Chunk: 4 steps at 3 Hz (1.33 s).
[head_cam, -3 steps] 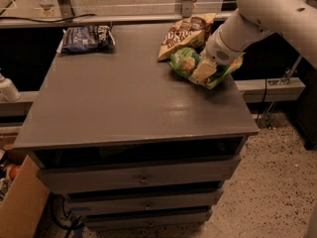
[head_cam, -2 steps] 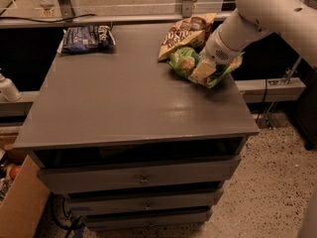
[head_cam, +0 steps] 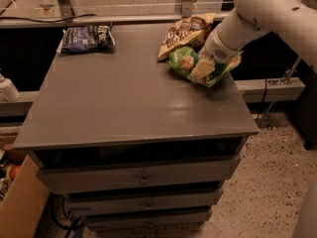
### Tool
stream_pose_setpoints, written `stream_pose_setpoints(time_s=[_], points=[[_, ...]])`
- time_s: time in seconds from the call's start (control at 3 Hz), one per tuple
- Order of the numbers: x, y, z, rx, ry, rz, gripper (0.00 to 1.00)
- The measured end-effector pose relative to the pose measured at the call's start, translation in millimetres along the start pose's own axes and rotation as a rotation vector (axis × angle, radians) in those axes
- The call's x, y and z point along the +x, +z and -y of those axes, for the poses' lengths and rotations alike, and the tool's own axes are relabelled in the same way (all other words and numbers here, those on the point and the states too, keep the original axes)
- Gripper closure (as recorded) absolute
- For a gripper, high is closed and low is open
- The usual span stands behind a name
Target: Move green rice chip bag near brown chip bag
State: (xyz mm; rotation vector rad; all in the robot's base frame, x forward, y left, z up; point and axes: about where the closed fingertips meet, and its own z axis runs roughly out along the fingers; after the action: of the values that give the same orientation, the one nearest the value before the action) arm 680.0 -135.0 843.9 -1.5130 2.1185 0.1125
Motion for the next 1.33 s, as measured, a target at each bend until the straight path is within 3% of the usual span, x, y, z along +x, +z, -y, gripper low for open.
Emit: stream_pose_setpoints(time_s=[0.33, 0.67, 1.33], points=[[-0.4, -0.6, 0.2, 0.000, 0.000, 0.000, 0.13], [0.3, 3.5, 0.5, -0.005, -0.002, -0.004, 0.00], [5.2, -8.6, 8.6, 0.023, 0.016, 0.007, 0.00]])
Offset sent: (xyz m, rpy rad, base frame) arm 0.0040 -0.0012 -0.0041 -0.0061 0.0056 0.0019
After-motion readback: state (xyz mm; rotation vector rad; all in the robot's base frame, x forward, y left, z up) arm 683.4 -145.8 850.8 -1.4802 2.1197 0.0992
